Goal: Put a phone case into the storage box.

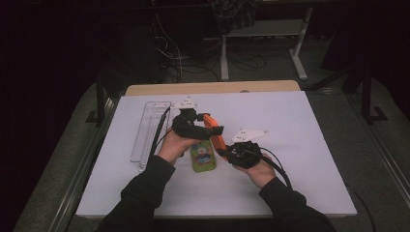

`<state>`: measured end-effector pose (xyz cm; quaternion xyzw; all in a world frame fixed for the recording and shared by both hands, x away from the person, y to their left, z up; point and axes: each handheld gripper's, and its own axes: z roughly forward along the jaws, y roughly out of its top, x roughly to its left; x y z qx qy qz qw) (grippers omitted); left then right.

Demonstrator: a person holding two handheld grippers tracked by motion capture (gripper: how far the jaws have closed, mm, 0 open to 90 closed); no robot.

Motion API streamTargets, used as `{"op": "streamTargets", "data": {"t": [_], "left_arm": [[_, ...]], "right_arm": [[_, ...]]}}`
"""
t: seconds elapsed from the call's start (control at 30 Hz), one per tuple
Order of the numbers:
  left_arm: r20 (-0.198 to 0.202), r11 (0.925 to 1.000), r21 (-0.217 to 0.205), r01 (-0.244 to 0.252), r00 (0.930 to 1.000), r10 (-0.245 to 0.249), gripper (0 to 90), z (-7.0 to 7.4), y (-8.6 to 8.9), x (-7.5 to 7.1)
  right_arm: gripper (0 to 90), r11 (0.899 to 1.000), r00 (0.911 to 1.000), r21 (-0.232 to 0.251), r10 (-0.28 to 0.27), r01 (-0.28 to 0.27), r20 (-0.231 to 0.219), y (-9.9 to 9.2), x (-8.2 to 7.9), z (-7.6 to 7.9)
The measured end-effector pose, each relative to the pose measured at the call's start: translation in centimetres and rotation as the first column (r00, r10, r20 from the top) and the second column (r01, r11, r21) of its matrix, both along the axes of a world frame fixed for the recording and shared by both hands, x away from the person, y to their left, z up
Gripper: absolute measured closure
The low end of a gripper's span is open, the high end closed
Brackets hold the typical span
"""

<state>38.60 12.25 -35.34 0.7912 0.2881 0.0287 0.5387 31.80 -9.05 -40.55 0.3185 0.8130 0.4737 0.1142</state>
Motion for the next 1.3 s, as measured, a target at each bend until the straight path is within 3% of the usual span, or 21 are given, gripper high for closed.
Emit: {"op": "streamTargets", "data": {"t": [0.23,0.3,0.63,0.8,1.0,1.1,1.3], "left_arm": [[0.01,0.9999,0.014,0.006,0.9999,-0.006,15.9,0.3,-0.2,0.0],[0.03,0.9992,0.038,0.009,0.9995,-0.01,16.0,0.5,-0.2,0.2],[0.038,0.9963,0.078,-0.037,0.9987,0.034,15.9,2.3,0.8,0.9],[0.061,0.9928,0.095,-0.072,0.9959,0.066,15.8,3.6,2.0,1.4],[0.075,0.9857,0.119,-0.119,0.991,0.111,15.8,4.8,3.4,2.0],[0.09,0.9795,0.149,-0.136,0.9883,0.123,15.8,5.5,4.2,2.4],[0.11,0.9673,0.164,-0.193,0.9781,0.176,15.8,6.9,5.9,3.2]], "right_arm": [[75.3,1.0,1.0,-0.002,-0.001,0.001,0.004,0.0,0.0,0.0],[66.7,1.0,1.0,-0.006,-0.005,0.005,0.002,-0.1,0.1,0.0],[30.2,0.998,0.9995,-0.05,-0.027,0.026,-0.019,-2.0,-0.1,-0.2],[12.7,0.998,0.999,-0.067,-0.001,-0.002,-0.045,-3.3,-0.4,-0.7],[1.0,0.996,0.9975,-0.093,0.006,-0.012,-0.07,-4.7,-0.8,-1.5],[0.0,0.996,0.9972,-0.091,0.006,-0.012,-0.074,-5.3,-1.0,-1.7],[0.0,0.997,0.9983,-0.076,-0.008,0.003,-0.058,-6.7,-1.6,-2.0]]}}
